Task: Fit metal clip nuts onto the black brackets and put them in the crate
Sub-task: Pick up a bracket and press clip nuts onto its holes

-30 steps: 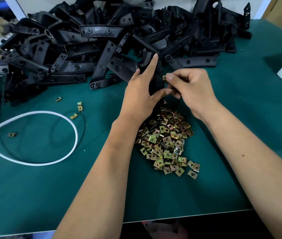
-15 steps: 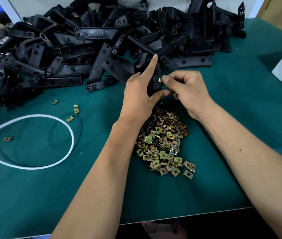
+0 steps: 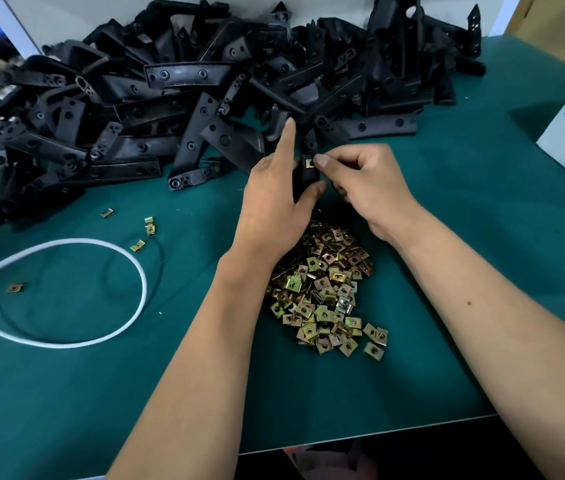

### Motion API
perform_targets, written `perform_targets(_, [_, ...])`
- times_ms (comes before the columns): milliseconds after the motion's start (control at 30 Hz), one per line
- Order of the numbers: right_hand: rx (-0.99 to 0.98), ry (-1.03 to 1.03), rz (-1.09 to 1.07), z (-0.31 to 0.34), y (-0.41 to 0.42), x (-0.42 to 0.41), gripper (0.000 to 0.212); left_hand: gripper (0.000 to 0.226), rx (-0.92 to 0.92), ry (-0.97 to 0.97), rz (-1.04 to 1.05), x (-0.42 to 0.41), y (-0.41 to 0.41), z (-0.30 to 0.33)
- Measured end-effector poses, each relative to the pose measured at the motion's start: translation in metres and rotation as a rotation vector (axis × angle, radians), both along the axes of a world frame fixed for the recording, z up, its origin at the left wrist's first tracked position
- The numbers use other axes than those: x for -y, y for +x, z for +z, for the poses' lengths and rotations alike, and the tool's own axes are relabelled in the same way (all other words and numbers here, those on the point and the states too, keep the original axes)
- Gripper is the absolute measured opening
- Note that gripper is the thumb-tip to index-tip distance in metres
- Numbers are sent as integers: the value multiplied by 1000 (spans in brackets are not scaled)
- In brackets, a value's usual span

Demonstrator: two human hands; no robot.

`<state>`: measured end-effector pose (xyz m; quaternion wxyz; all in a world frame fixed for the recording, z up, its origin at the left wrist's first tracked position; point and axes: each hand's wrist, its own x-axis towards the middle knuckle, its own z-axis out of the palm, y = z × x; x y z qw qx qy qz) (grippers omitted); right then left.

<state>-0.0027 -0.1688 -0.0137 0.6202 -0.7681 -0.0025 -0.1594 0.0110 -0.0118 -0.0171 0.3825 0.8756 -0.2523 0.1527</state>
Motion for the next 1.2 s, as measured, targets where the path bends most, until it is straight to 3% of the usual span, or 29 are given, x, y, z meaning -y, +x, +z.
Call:
perform_targets(133, [-21,-27,-10,-1,1,1,12,72,-44,-113,4,-4,-1,1])
perform_targets(533, [67,-265,58,8,-1,11,15,75,-59,-86,-90,-4,2,5])
perform_targets(700, [71,-271,-20,4,4,-4,20,76,-63,-132,32,-6,5,-4])
perform_targets(767, [88,-404,-45,2,4,-6,20,78,-73,-101,87,-10,7,-6])
perform_targets(867, [54,-681,7,0,3,-1,21,78,-134,-110,133,-18,11,-9])
perform_targets(967, [-5,-811,97,-1,2,1,24,75,-255,-171,183,-23,14,-10])
perform_targets(1067, [-13,-844,98,-3,1,0,23,72,-361,-302,142,-26,16,-9])
perform_targets(1200, [-15,-795,70,-1,0,2,12,89,-456,-357,44,-33,15,-8])
